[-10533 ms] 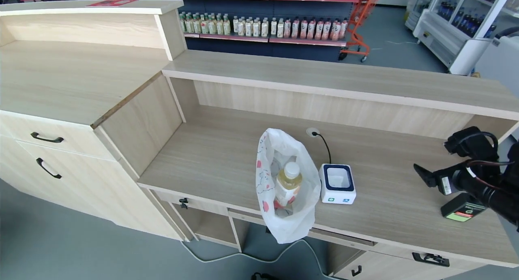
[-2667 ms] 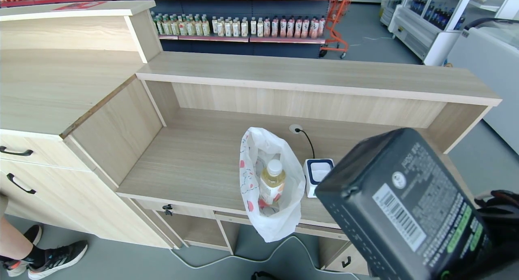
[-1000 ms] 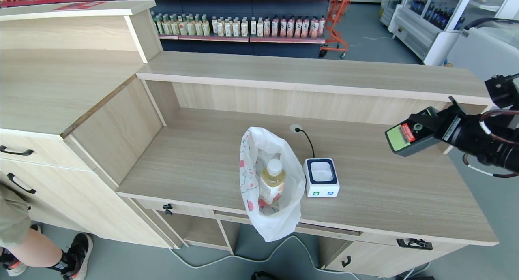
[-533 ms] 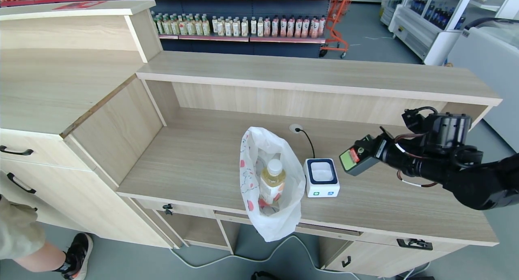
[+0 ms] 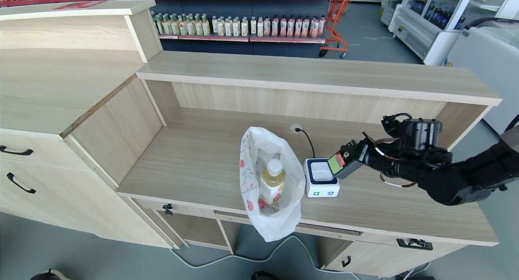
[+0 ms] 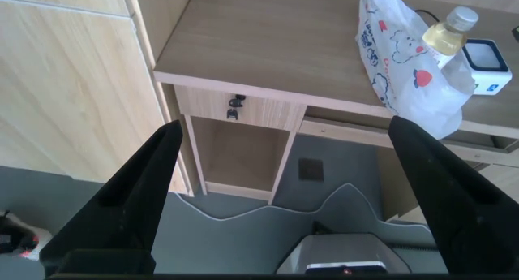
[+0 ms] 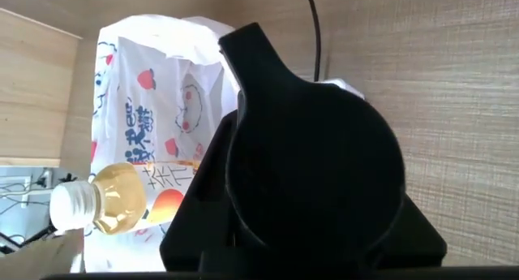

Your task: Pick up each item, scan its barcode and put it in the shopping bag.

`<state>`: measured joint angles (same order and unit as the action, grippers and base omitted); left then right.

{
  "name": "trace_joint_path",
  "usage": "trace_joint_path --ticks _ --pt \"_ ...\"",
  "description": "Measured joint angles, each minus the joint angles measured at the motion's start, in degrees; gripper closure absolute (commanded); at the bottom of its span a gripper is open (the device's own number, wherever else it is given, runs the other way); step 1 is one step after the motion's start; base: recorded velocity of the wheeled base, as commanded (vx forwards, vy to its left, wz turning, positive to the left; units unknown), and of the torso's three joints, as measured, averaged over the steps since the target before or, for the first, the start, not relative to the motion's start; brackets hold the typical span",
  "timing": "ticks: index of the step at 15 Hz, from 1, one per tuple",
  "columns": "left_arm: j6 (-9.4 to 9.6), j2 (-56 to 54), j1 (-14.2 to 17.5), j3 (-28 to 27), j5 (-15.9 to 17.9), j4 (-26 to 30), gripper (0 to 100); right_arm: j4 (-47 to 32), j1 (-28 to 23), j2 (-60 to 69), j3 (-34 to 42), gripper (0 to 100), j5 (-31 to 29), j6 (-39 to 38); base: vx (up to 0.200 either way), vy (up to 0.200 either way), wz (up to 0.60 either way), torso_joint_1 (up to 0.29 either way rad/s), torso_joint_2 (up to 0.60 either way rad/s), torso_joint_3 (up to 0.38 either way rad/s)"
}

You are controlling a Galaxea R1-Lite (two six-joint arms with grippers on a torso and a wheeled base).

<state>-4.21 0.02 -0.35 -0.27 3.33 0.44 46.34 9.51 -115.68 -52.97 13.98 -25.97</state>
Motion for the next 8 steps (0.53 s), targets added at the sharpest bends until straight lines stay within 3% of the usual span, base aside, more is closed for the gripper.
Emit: trace_joint_path --ticks 8 --pt "0.00 0.0 0.0 0.0 0.0 0.0 0 0.0 2.7 -3.5 -2.5 100 0.1 3.1 0.000 0.000 0.00 0.000 0.00 0.000"
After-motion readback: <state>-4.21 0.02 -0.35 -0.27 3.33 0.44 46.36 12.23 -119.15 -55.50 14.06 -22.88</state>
